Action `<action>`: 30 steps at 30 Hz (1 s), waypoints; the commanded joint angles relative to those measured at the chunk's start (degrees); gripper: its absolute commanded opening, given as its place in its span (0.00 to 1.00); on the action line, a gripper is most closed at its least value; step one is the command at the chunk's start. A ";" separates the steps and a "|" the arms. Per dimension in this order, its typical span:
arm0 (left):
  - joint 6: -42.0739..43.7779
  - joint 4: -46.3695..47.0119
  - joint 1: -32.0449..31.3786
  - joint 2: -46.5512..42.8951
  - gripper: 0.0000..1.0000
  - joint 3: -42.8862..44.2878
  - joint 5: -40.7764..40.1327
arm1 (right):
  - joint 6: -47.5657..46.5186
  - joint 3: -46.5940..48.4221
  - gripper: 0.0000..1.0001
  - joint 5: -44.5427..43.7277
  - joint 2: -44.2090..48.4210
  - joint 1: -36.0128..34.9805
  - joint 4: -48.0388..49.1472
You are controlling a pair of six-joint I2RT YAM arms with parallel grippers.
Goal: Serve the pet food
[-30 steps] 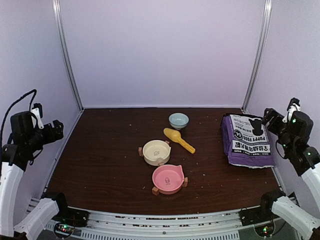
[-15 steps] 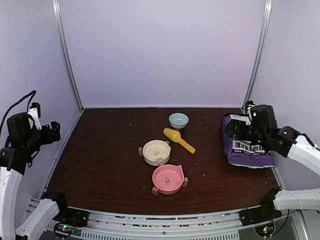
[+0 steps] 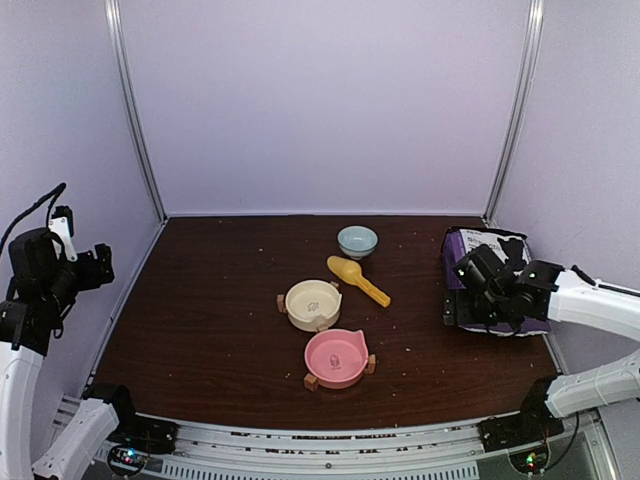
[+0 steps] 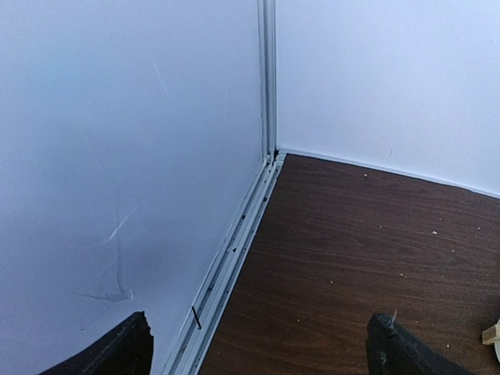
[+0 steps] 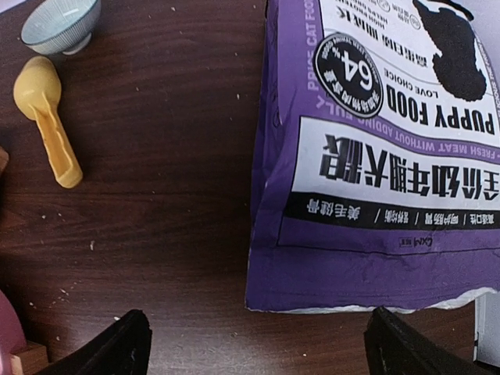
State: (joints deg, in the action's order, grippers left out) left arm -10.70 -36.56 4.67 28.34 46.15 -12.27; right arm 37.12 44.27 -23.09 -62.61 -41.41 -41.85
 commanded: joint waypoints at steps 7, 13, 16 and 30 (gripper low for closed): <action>0.17 2.20 0.06 -0.43 0.98 -0.44 0.21 | 1.93 0.49 0.85 -6.21 -14.81 -0.52 0.52; 0.25 2.30 0.03 -0.86 0.98 -0.63 0.26 | 3.30 2.07 0.78 -14.36 -20.25 -0.45 -2.13; 0.70 2.34 0.04 -0.47 0.98 -0.62 0.24 | 3.77 3.59 0.72 -16.41 -22.62 -0.34 -3.10; 0.64 2.28 0.02 -1.19 0.98 -0.72 0.16 | 5.72 8.21 0.59 -19.48 -30.72 0.62 -5.41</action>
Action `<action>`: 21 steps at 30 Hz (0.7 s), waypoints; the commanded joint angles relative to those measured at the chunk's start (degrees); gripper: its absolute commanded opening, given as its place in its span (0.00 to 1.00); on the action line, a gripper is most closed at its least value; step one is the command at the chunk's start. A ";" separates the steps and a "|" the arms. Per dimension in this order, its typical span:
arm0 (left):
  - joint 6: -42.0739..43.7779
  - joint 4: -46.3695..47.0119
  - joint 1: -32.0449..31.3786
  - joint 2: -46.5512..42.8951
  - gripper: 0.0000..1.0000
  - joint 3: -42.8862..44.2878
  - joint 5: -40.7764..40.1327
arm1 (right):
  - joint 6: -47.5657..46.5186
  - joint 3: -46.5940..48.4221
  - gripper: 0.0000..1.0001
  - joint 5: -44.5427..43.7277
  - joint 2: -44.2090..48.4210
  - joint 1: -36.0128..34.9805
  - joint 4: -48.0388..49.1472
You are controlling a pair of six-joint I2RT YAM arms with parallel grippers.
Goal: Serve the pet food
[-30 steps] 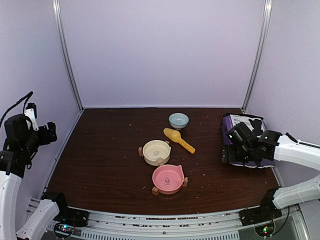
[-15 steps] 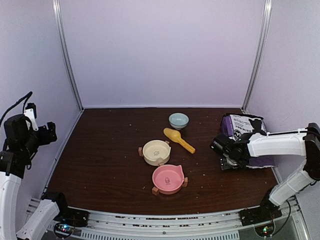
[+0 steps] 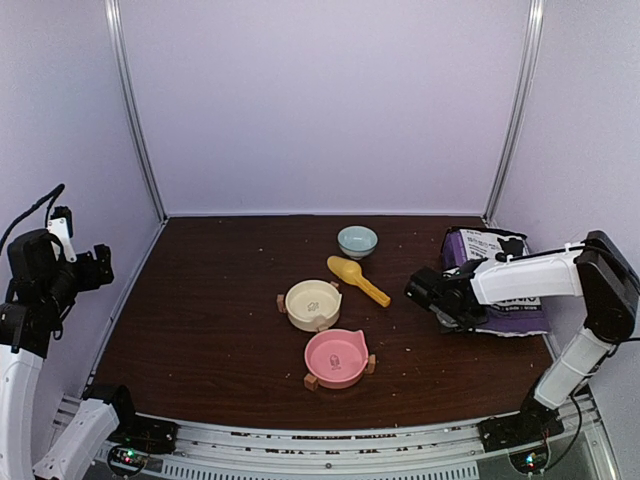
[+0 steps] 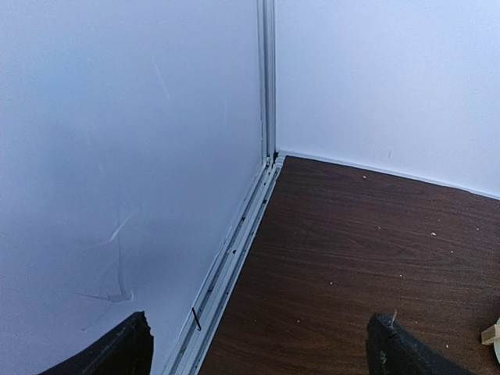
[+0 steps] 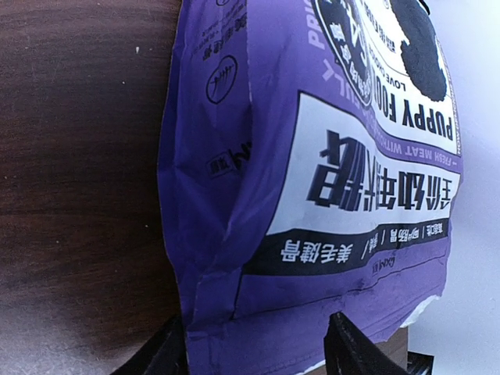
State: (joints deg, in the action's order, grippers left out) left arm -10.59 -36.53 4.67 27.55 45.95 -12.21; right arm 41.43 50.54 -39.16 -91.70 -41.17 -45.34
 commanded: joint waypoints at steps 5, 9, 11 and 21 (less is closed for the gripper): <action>0.53 2.22 0.07 -0.19 0.98 -0.51 0.35 | 2.22 3.60 0.52 -4.00 -4.30 0.47 -3.73; 0.51 2.19 0.01 -0.44 0.98 -0.60 0.72 | 2.35 3.78 0.43 -4.03 -4.70 0.60 -4.18; 0.57 2.18 0.04 -0.56 0.98 -0.60 0.93 | 2.28 3.93 0.31 -3.79 -4.87 0.73 -4.24; 0.55 2.88 0.02 -0.18 0.98 -0.60 2.68 | -2.02 5.02 0.00 3.68 3.44 0.18 -4.54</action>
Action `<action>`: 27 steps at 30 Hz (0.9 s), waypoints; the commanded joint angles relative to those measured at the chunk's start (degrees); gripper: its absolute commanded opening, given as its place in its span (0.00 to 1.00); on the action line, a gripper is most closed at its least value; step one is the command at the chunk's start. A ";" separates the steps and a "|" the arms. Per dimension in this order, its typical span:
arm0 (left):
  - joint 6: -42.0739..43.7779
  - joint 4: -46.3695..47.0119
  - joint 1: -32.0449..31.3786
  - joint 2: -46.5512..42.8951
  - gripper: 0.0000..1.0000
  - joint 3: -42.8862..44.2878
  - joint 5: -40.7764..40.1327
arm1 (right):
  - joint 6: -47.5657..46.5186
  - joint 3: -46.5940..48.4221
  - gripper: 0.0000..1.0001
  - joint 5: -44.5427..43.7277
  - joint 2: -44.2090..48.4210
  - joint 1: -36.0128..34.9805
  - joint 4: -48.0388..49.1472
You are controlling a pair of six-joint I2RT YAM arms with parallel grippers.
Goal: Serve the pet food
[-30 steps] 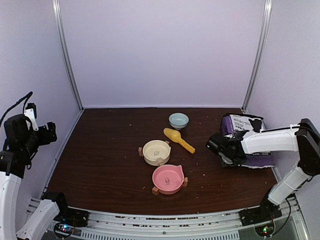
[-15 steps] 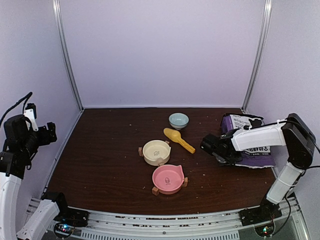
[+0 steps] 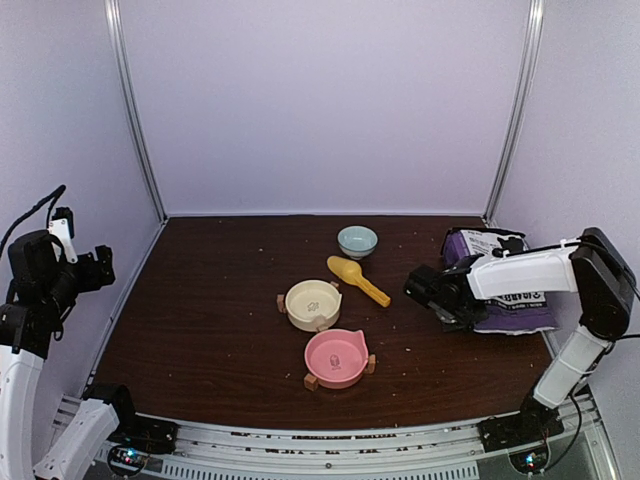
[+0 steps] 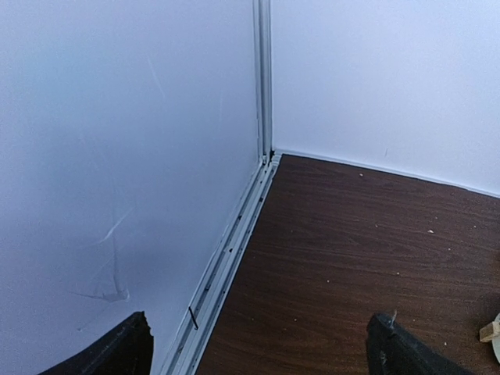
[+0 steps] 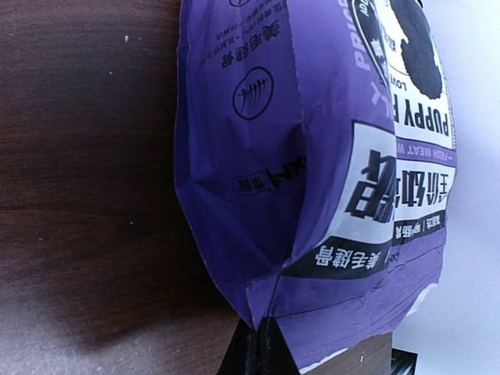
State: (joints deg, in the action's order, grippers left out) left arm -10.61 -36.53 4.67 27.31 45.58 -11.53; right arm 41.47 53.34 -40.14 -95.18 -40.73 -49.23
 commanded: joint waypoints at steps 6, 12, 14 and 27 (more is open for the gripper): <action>3.16 5.11 0.02 0.85 0.94 -0.87 15.21 | -7.24 6.38 0.00 20.24 19.31 -0.42 0.69; 4.71 6.30 -1.89 1.39 0.92 -0.36 27.22 | -11.30 13.68 0.00 26.27 24.59 -0.40 -4.66; 5.50 6.35 -4.04 1.43 0.91 0.20 27.86 | -12.15 15.79 0.00 26.34 25.53 -0.40 -6.77; 6.38 11.97 -28.70 11.44 0.88 6.01 21.76 | -19.31 32.53 0.00 18.19 28.12 -0.38 -18.79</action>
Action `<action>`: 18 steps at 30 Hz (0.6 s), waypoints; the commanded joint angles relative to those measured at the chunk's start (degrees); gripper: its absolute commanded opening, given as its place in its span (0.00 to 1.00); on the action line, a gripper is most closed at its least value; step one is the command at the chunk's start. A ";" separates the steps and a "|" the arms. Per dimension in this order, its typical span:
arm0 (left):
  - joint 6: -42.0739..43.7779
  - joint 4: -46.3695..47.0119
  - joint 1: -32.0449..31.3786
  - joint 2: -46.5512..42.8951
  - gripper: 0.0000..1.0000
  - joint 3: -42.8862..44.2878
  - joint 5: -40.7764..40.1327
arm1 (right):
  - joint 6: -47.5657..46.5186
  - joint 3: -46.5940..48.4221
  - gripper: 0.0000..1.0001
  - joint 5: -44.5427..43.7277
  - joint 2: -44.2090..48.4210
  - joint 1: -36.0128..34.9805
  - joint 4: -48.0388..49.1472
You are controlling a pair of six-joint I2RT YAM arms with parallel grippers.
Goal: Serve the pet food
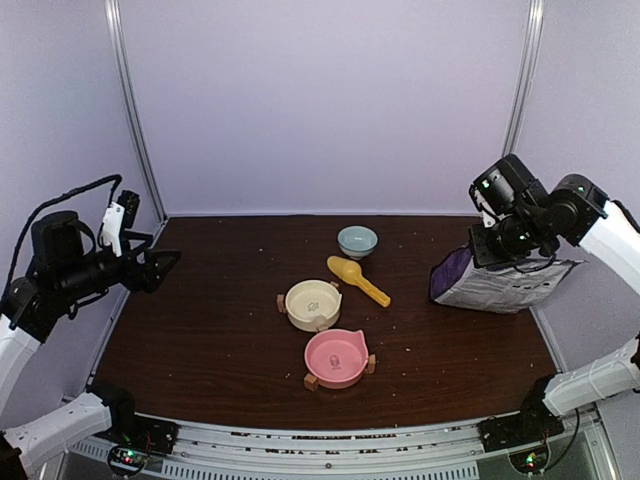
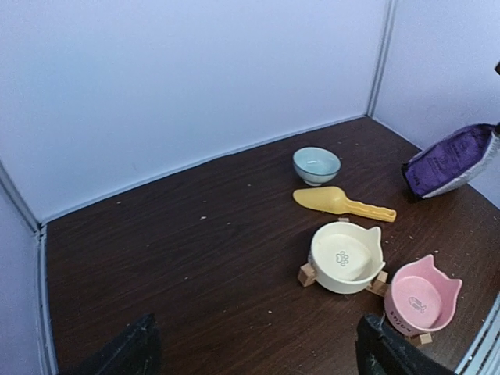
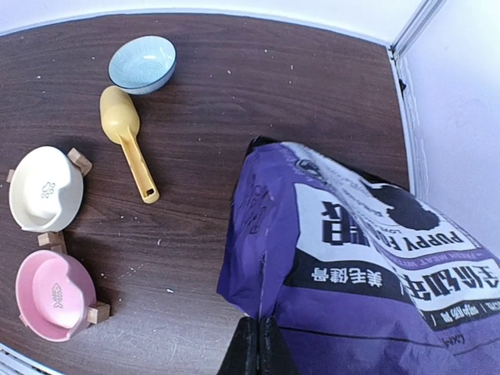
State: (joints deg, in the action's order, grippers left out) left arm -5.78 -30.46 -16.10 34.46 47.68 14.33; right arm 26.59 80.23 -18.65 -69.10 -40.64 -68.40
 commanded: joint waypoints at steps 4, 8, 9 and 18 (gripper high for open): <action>2.72 8.99 -20.04 12.22 0.88 9.06 -9.40 | -8.64 7.48 0.00 -0.76 2.96 -0.60 0.43; 2.73 16.23 -29.48 20.90 0.88 14.10 -10.42 | -12.07 9.15 0.00 2.59 4.13 -0.62 0.44; 2.62 18.19 -31.85 23.40 0.89 15.48 -10.48 | -12.84 9.39 0.00 3.87 4.48 -0.66 0.70; -0.58 35.41 -45.88 48.27 0.91 29.66 -5.65 | -15.22 6.91 0.00 22.41 7.60 -1.69 7.17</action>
State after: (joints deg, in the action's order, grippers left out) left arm -4.21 -7.22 -59.20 75.20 73.10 5.74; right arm 13.13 86.30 -6.48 -64.49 -41.17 -70.76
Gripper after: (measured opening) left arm 0.905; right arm 0.006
